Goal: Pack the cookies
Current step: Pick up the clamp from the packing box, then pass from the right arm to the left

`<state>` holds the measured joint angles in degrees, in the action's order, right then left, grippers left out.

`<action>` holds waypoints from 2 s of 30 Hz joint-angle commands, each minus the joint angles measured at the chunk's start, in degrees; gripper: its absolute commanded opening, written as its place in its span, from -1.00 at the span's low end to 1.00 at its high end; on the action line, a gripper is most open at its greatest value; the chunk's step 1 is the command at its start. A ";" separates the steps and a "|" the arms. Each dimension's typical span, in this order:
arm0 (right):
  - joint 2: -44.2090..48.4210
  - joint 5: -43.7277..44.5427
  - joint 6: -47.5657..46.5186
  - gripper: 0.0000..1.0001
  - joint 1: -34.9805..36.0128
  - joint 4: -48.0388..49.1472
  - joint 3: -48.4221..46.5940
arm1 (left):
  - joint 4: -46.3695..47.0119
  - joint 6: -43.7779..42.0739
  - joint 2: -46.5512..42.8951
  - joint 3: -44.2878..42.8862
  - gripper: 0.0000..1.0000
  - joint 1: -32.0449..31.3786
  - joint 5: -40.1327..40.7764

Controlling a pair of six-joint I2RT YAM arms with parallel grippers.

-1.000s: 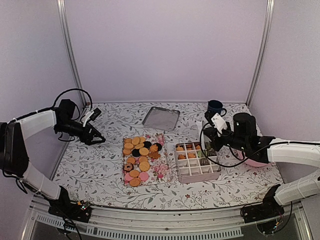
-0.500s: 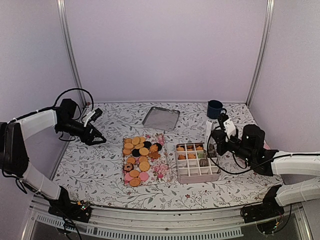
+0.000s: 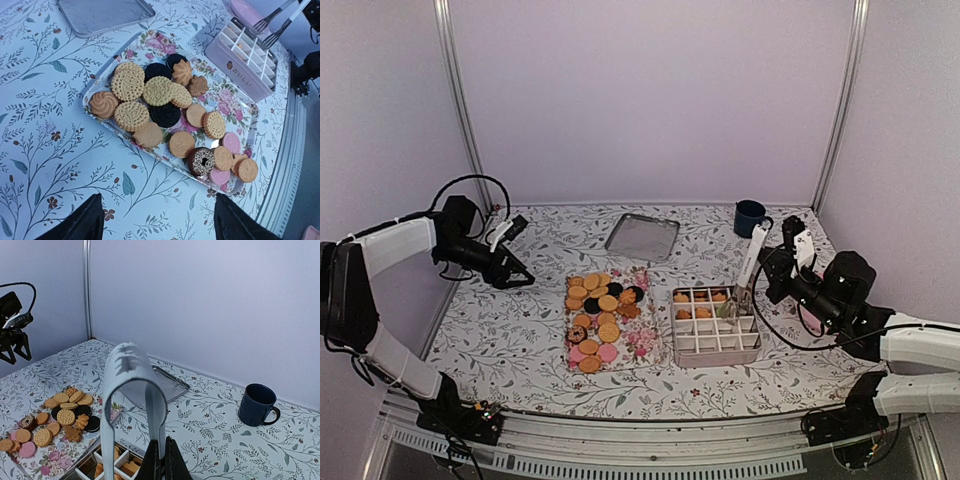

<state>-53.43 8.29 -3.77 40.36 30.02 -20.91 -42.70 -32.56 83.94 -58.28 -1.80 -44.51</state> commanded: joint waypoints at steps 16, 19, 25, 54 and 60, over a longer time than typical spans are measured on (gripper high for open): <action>-35.06 -6.22 12.44 -1.00 11.83 38.15 -23.83 | -1.26 0.77 -3.01 -0.49 0.67 -2.61 -13.10; -45.57 -9.00 17.87 -1.00 12.42 44.93 -31.89 | -1.49 0.80 -4.37 -0.14 0.67 -4.16 -17.28; -57.77 -12.53 22.16 -1.00 14.18 47.75 -45.77 | -0.16 1.55 -5.77 1.89 0.58 -7.63 -23.69; -66.08 -20.97 29.50 -0.93 15.37 44.99 -54.70 | 1.71 3.46 -2.52 -0.07 -0.88 -11.90 -30.57; -64.67 -21.67 29.06 0.28 14.96 43.35 -51.23 | 0.95 3.17 -2.59 -1.19 -0.95 -11.98 -30.31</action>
<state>-119.66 -11.31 25.50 55.07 72.60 -74.50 -41.10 -29.65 81.01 -57.34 -13.28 -75.26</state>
